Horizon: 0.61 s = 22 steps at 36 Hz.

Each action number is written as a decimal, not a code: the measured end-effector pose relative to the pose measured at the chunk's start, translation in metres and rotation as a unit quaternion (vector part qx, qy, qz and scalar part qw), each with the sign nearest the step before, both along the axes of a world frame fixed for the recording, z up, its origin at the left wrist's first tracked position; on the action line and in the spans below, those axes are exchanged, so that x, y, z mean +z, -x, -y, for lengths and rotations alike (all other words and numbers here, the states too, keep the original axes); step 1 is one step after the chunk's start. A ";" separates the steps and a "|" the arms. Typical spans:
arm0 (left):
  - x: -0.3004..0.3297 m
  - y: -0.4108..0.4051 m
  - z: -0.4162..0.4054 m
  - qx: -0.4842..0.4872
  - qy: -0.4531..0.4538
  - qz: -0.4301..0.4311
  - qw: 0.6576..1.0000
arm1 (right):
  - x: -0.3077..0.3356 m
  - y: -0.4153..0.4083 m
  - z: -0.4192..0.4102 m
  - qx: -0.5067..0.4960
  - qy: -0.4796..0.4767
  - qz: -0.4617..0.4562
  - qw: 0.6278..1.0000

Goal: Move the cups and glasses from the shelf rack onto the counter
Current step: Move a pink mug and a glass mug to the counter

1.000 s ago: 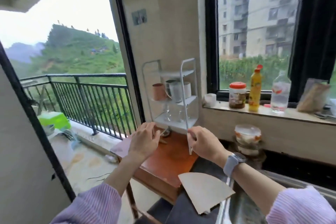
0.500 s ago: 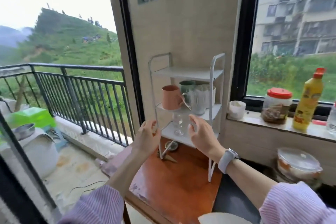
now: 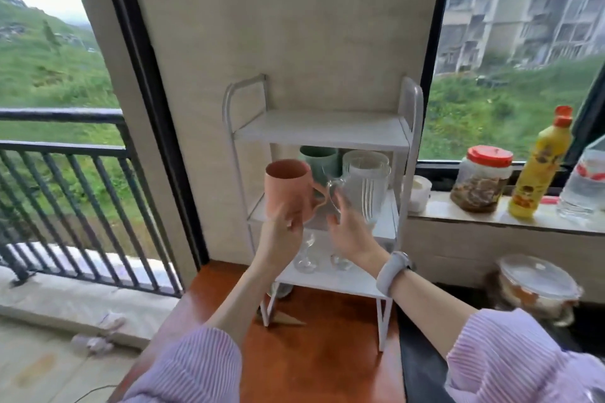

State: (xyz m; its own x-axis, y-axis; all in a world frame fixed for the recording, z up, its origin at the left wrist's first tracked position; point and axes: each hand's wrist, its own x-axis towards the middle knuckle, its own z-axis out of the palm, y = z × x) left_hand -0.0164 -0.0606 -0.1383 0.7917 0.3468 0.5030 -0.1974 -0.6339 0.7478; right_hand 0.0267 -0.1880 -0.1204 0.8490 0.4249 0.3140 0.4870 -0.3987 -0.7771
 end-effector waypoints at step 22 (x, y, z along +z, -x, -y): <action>0.013 -0.040 0.039 -0.110 0.222 -0.041 0.968 | 0.009 -0.003 0.045 -0.007 -0.182 -0.180 0.967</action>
State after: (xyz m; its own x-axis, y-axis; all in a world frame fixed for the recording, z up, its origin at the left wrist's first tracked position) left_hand 0.0235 -0.0995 -0.1257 0.9018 0.3325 0.2760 -0.2202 -0.1959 0.9556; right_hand 0.0299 -0.2326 -0.1112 0.9357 0.3306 0.1230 0.1547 -0.0713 -0.9854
